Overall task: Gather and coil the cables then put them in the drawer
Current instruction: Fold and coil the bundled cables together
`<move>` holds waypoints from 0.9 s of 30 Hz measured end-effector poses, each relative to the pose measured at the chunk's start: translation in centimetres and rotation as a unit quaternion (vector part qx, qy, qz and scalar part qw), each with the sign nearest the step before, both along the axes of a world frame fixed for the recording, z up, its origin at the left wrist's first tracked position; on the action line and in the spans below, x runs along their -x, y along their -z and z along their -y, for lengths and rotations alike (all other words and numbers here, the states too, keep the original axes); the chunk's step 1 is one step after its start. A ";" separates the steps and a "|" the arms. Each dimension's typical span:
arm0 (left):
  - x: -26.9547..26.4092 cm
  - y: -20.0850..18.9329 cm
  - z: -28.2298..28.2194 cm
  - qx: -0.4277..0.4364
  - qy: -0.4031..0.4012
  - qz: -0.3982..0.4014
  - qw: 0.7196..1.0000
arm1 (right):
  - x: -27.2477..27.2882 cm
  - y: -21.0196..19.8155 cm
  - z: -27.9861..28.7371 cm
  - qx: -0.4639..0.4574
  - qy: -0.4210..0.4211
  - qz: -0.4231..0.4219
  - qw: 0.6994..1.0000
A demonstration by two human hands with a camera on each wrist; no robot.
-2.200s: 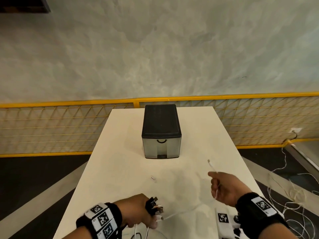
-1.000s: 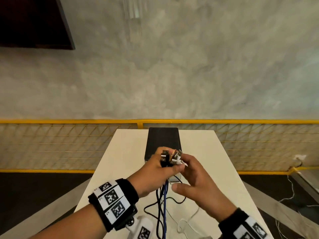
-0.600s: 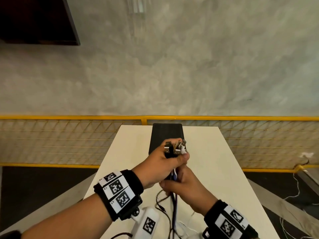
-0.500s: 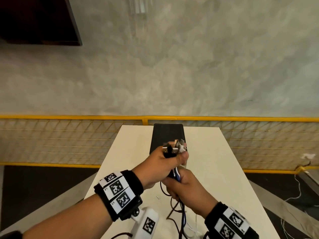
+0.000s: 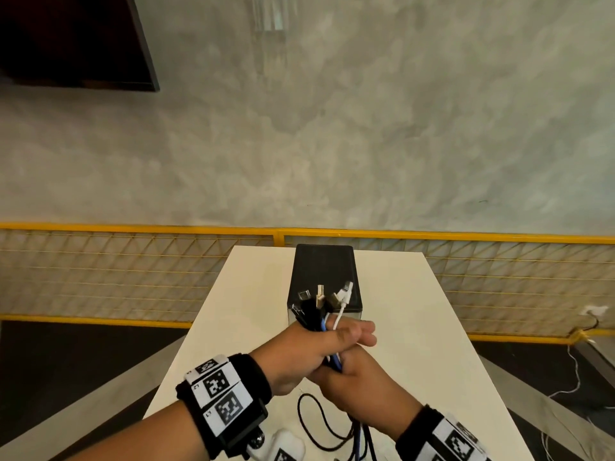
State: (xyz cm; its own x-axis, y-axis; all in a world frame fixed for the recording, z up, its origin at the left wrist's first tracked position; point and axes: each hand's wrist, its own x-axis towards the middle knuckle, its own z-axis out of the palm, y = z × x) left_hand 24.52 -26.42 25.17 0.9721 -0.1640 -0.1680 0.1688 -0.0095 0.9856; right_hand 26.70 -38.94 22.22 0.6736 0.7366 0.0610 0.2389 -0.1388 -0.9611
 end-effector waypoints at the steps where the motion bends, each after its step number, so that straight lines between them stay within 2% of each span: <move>1: -0.1 -0.1 0.0 0.029 -0.014 0.002 0.999 | 0.1 -0.1 0.1 -0.004 -0.006 -0.030 1.000; 4: -0.6 -0.6 -0.1 0.162 -0.052 0.011 0.985 | 0.1 0.3 0.5 -0.017 -0.037 -0.128 0.991; 8: -0.8 -1.0 0.0 0.292 -0.054 0.026 0.955 | 0.5 1.2 0.7 0.042 -0.083 -0.167 0.982; 13: -0.2 -1.7 -0.3 0.342 -0.065 -0.002 0.938 | 0.0 2.5 1.2 0.140 -0.105 -0.164 0.971; 15: 0.1 -1.8 -0.7 0.349 -0.034 -0.006 0.937 | -0.2 3.1 1.5 0.174 -0.099 -0.151 0.968; 17: 0.4 -1.7 -1.2 0.344 0.035 -0.027 0.938 | -0.6 3.4 1.7 0.198 -0.098 -0.128 0.967; 20: 1.5 -1.8 -2.0 0.300 0.164 -0.084 0.936 | -1.8 3.7 2.3 0.239 -0.083 -0.077 0.964; 22: 2.1 -1.6 -2.8 0.224 0.226 -0.142 0.937 | -3.1 3.8 2.8 0.264 -0.056 -0.016 0.963; 25: 2.7 -0.4 -2.7 0.012 0.250 -0.235 0.939 | -4.6 3.1 2.7 0.281 -0.038 0.081 0.956; 27: 2.4 0.6 -2.6 -0.129 0.232 -0.253 0.930 | -5.0 1.9 2.3 0.299 -0.022 0.126 0.946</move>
State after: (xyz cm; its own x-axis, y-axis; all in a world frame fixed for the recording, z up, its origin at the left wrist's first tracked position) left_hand 22.10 -23.81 24.55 0.5934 -0.4362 -0.6764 0.5287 -0.4224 0.7362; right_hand 31.73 -41.22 20.30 0.6614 0.7166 -0.2214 0.4671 -0.6246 -0.6259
